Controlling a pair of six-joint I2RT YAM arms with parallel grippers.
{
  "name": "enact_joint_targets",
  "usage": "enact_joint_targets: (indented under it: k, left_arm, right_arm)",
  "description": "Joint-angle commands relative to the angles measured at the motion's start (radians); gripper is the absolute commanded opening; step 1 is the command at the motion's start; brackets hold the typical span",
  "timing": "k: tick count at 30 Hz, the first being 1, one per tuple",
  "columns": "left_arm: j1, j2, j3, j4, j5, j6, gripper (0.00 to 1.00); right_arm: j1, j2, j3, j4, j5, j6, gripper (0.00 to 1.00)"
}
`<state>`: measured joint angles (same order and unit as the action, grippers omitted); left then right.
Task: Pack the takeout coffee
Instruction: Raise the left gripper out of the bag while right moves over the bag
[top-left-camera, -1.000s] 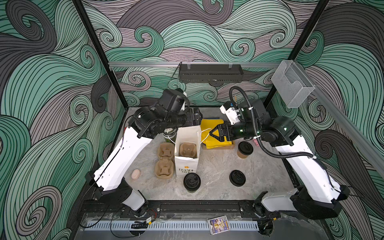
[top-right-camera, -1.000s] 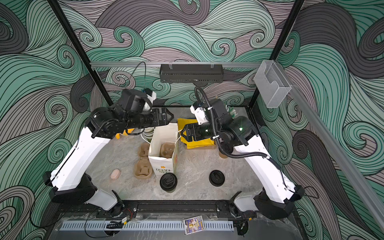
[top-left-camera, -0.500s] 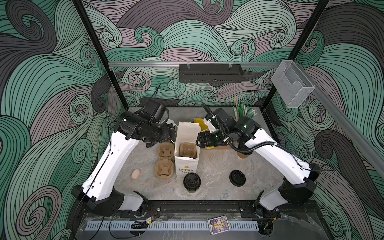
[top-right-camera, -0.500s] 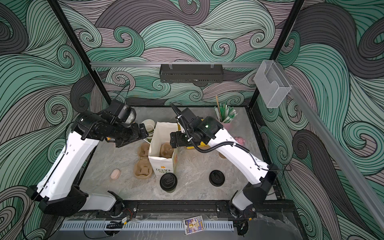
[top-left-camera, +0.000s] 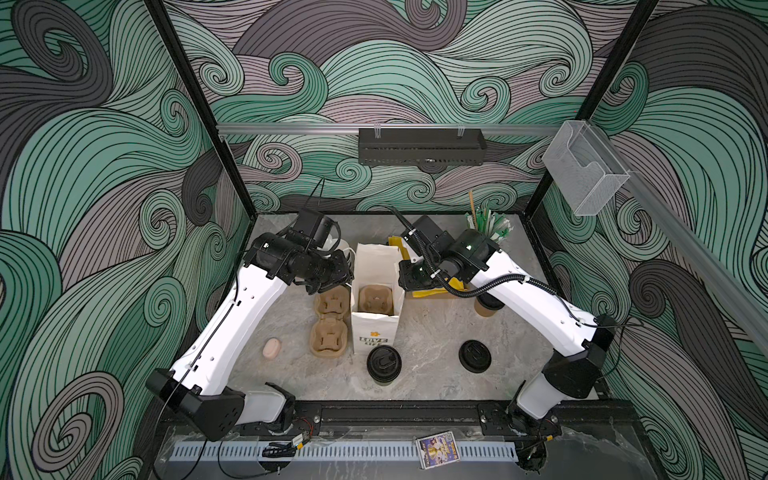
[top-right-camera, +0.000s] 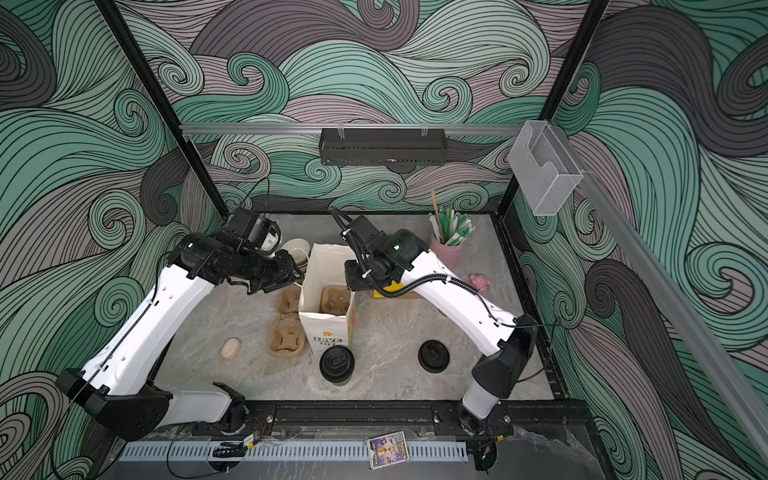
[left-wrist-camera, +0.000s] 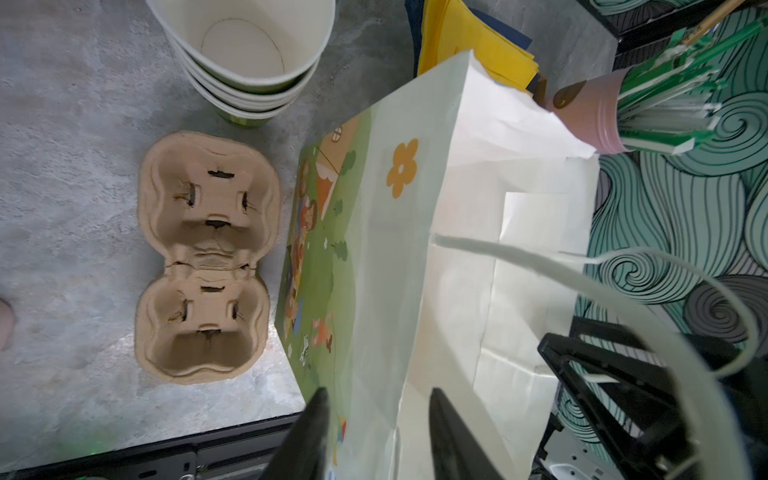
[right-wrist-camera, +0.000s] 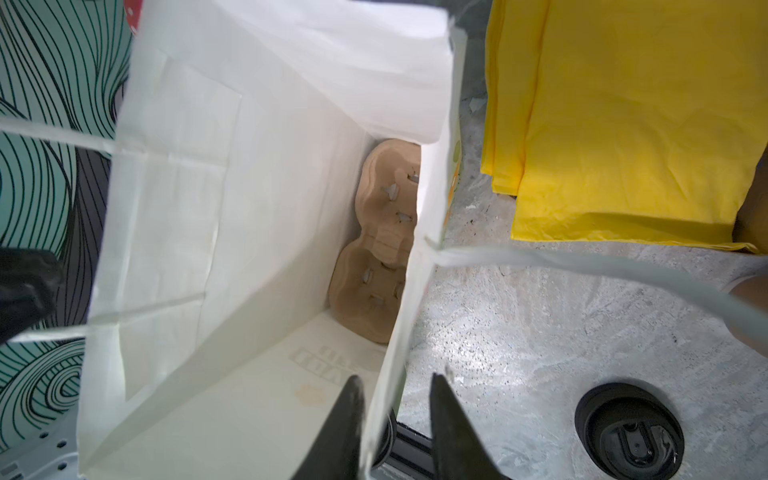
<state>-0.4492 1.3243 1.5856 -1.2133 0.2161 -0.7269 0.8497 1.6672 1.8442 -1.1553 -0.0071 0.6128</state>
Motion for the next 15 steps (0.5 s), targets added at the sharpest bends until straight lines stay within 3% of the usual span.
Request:
enact_joint_targets:
  k: [1, 5, 9, 13, 15]
  left_arm:
    - [0.009, -0.046, -0.039, 0.108, 0.040, -0.019, 0.30]
    - [0.009, -0.062, -0.084, 0.185, 0.045, -0.055, 0.18]
    - [0.006, -0.079, -0.135, 0.271, 0.044, -0.094, 0.15]
    - [0.007, -0.091, -0.187, 0.374, 0.046, -0.123, 0.16]
    - [0.006, -0.089, -0.193, 0.410, 0.044, -0.127, 0.26]
  right_arm:
    - [0.005, 0.029, 0.045, -0.008, 0.047, 0.010, 0.19]
    - [0.000, 0.047, 0.070, -0.007, 0.064, -0.009, 0.09]
    - [-0.023, 0.061, 0.089, -0.006, 0.066, -0.060, 0.04]
    - [-0.056, 0.072, 0.105, 0.012, 0.067, -0.124, 0.01]
    - [-0.080, 0.065, 0.103, 0.037, 0.054, -0.151, 0.01]
